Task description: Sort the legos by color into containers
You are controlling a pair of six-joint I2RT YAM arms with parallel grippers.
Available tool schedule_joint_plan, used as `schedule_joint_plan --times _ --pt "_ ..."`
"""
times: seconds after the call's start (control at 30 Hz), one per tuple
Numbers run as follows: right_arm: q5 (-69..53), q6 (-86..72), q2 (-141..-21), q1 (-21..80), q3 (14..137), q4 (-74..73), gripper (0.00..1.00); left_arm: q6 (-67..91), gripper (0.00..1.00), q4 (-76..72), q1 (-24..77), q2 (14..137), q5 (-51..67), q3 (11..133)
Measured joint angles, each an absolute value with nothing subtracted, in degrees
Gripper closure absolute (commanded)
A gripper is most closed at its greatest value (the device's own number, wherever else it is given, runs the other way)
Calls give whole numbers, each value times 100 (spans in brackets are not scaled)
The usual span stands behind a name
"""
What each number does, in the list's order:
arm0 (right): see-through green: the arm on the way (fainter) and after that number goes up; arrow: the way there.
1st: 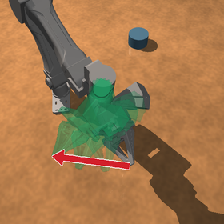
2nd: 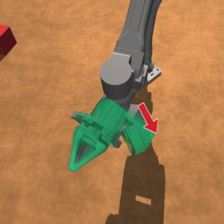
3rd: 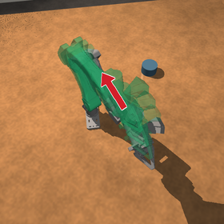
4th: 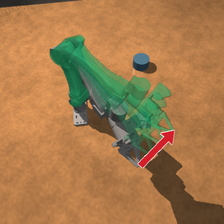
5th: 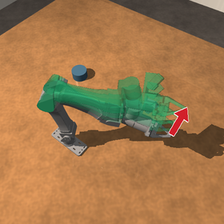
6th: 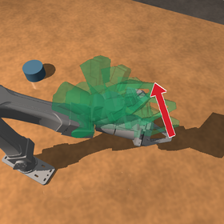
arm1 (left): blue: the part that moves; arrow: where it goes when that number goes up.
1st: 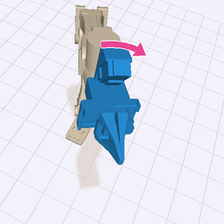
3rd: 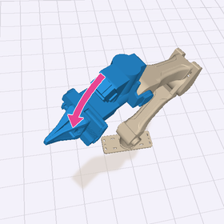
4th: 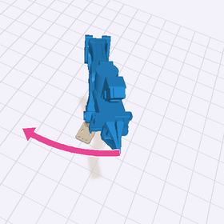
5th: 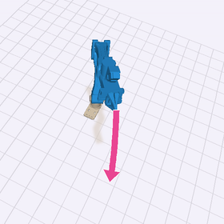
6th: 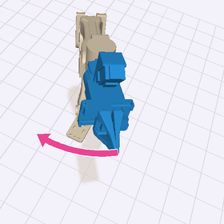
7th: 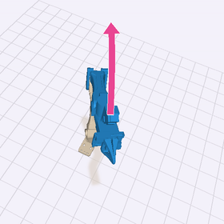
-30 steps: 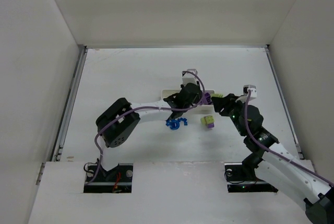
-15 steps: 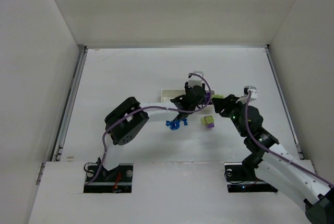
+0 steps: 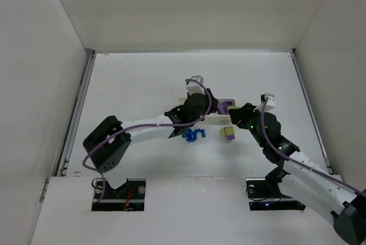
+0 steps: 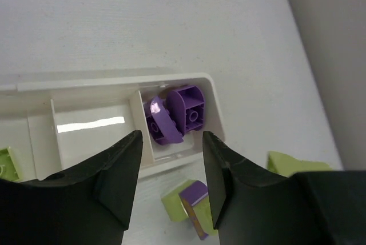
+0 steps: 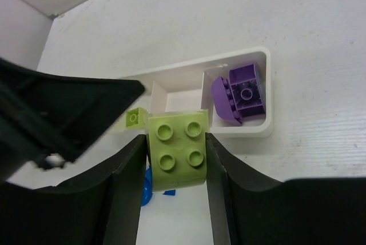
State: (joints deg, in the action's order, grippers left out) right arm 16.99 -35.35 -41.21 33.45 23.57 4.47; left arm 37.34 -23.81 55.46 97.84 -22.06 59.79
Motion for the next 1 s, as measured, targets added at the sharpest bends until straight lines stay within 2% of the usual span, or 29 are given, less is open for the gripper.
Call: schedule_joint_plan --times 0.1,0.23,0.43,0.77,1.0 --pt "1514 -3745 -4449 3345 2394 515 64 4348 54 -2532 5332 9118 -1874 5382" --pt "1120 -4145 -4969 3345 2458 882 62 5422 44 -2838 4958 8508 -1330 4532" --pt "497 -4661 -5717 3345 2532 1780 60 7039 36 -3326 4453 8230 -513 3538" --pt "34 -5120 -6667 3494 2783 2882 61 8438 36 -4619 4289 7572 -106 2598" --pt "-119 -5907 -7063 3496 2971 3326 58 8580 43 -5406 4189 7446 -91 2475"
